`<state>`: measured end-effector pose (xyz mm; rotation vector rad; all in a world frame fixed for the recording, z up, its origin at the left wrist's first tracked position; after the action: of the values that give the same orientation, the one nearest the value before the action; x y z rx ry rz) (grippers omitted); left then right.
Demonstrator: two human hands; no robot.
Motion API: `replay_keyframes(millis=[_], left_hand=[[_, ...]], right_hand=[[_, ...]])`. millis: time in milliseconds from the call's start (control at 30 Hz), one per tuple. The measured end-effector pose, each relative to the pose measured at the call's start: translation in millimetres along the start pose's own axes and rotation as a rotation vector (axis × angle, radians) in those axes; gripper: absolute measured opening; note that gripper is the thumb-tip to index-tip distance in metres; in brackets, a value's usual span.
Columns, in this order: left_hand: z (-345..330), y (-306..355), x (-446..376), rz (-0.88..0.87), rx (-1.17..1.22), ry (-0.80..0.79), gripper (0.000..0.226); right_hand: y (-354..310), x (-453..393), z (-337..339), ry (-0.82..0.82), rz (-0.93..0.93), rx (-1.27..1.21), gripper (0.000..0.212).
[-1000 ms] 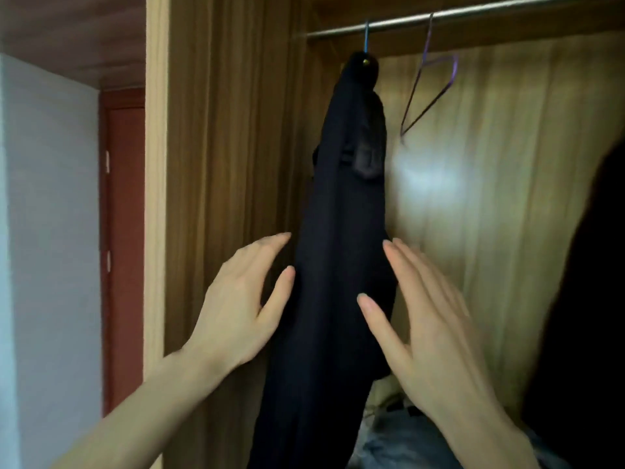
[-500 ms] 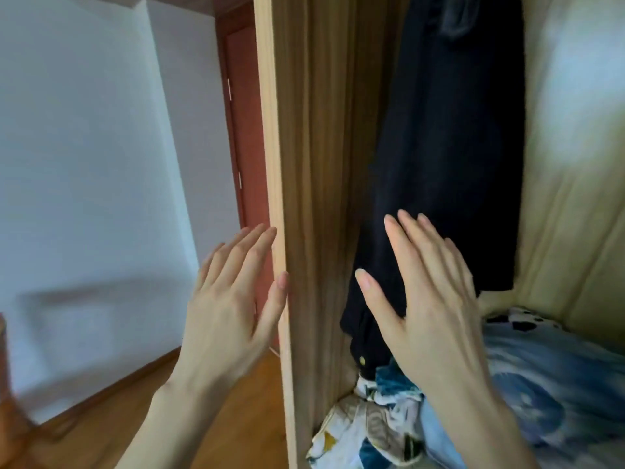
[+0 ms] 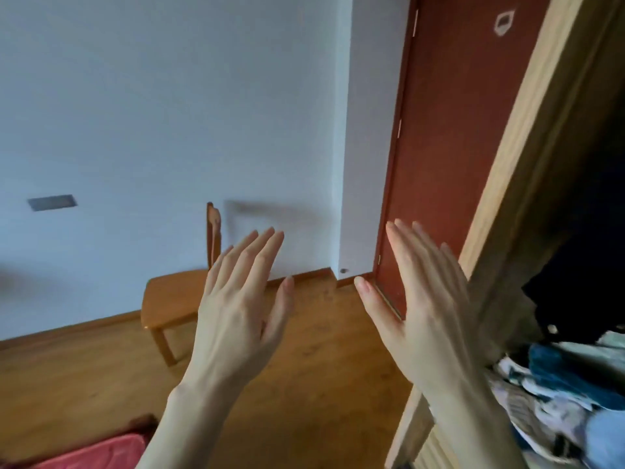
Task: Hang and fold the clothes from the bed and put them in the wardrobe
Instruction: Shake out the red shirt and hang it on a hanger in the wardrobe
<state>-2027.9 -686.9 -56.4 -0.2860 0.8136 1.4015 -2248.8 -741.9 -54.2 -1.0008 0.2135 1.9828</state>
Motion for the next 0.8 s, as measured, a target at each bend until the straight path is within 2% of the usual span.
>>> replay_keyframes(millis=[367,600,800], left_hand=[[143,-151,171,0.373,-0.219,0.082,0.054],[238,-207,280,0.547,-0.373,0.147,0.053],[298,-229,368,0.746,-0.486,0.161,0.053]], right_hand=[[-220,36,-100,-0.201,0.217,-0.282,0.07],[-358,76,-136,-0.344,0.387,-0.422,0.07],[-454,109,-160,-0.491,0.532,-0.535,0.072]])
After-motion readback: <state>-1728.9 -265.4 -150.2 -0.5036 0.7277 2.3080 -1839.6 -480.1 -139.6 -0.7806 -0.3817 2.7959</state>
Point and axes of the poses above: each hand's wrist, its own x-axis away from the middle knuckle, its own z-axis out of the back of the hand, y = z × x, the point moved 2 cm from there along -x, towards the middle knuckle, and after that the axes turned 5 degrees about -y, right-handed, at the moved point
